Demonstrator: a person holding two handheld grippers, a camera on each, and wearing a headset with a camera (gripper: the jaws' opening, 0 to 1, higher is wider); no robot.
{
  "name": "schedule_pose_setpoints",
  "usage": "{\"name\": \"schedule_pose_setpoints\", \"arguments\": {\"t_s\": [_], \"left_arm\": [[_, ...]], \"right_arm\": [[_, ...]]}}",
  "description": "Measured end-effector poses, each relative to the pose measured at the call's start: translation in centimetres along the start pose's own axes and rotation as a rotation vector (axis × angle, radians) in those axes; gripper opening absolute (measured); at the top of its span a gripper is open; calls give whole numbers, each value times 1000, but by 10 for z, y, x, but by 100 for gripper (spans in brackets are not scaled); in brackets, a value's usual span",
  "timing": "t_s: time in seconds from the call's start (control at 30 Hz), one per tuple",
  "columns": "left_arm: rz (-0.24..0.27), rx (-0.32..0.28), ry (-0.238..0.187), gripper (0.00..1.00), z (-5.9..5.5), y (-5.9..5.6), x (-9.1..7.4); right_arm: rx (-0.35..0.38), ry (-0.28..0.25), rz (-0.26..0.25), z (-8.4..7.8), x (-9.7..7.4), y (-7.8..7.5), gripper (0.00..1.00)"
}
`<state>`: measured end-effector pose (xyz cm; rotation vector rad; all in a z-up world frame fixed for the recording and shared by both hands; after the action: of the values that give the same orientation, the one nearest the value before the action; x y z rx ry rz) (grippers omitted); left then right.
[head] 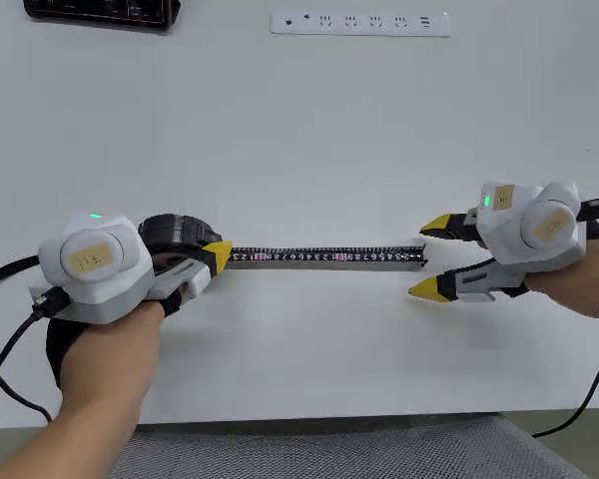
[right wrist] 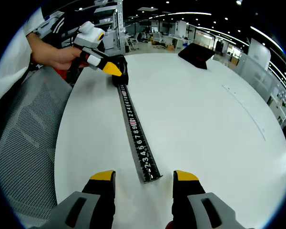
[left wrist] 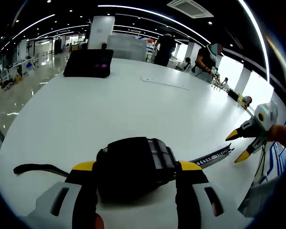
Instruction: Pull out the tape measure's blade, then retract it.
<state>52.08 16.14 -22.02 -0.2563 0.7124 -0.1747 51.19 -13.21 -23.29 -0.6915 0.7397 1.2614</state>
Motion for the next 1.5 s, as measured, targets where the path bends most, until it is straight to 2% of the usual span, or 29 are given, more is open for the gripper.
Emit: {"name": "schedule_pose_setpoints", "arguments": {"t_s": [0.43,0.77,1.2,1.5], "left_arm": [[-2,-6,-1,61,0,1,1],[-2,-4,3,61,0,2,1],[-2,-5,4,61,0,2,1],[4,-12,8,61,0,2,1]], "right_arm": [[-19,9,17,-1,3,-2,39],[-71,56,44,-4,9,-3,28],[-110,75,68,-5,7,-8,15],[-134,85,75,-3,8,-10,12]]}}
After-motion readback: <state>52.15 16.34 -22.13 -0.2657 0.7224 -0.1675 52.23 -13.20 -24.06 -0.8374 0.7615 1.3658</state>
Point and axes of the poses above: the centre of the closed fingertips' face, and the gripper's own axes: x roughly forward along the fingers, y roughly to its left, z roughly out of its top, the point moved 3 cm from there along -x, roughly backward along the fingers, and after that the axes turned 7 degrees about -x, right-handed, at the moved point
